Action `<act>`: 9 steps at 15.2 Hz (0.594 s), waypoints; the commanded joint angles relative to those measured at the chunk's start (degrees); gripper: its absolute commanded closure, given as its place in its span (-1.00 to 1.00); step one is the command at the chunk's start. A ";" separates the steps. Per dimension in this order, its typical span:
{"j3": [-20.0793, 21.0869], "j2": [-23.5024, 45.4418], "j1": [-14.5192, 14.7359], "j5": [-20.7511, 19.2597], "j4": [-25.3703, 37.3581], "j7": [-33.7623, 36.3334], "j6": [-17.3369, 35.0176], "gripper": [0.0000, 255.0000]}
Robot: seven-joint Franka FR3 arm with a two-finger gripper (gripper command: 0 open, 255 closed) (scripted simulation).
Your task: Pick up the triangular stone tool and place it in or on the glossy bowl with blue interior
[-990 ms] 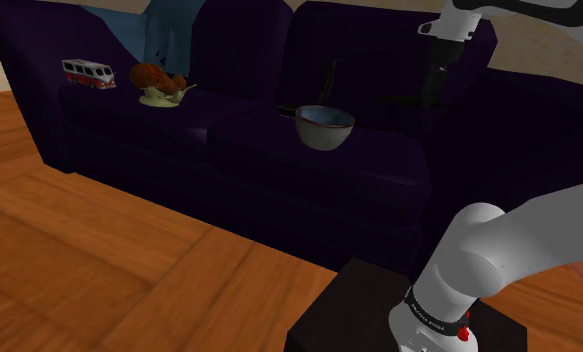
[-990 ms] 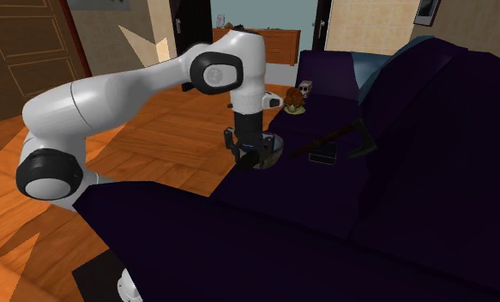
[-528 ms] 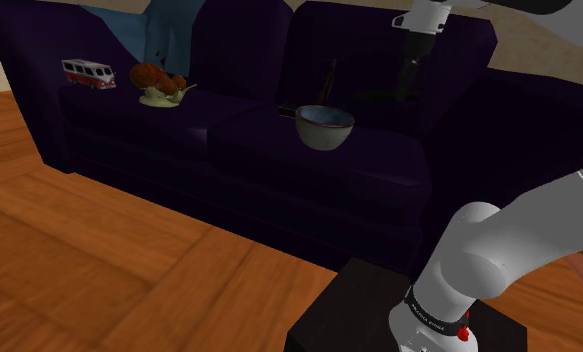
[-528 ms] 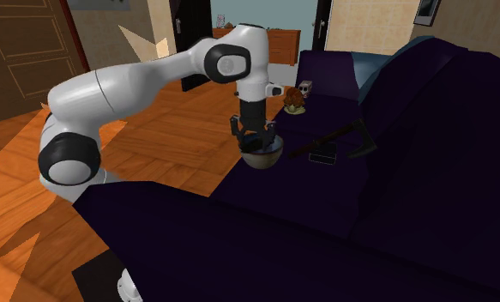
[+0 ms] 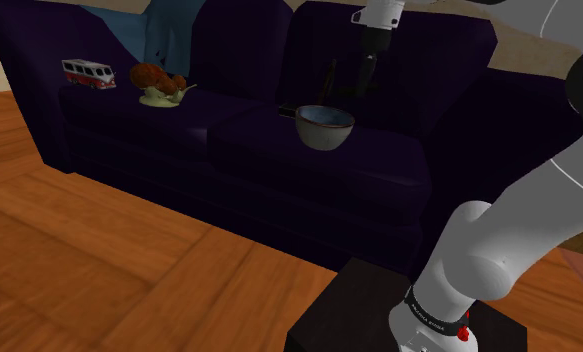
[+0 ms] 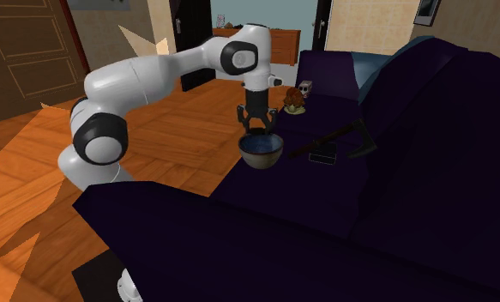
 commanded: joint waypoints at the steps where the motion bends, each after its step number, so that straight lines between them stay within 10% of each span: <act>1: 0.54 3.00 0.80 1.19 2.66 1.20 0.12 1.00; 9: 1.56 5.58 1.76 2.33 0.02 3.55 5.06 1.00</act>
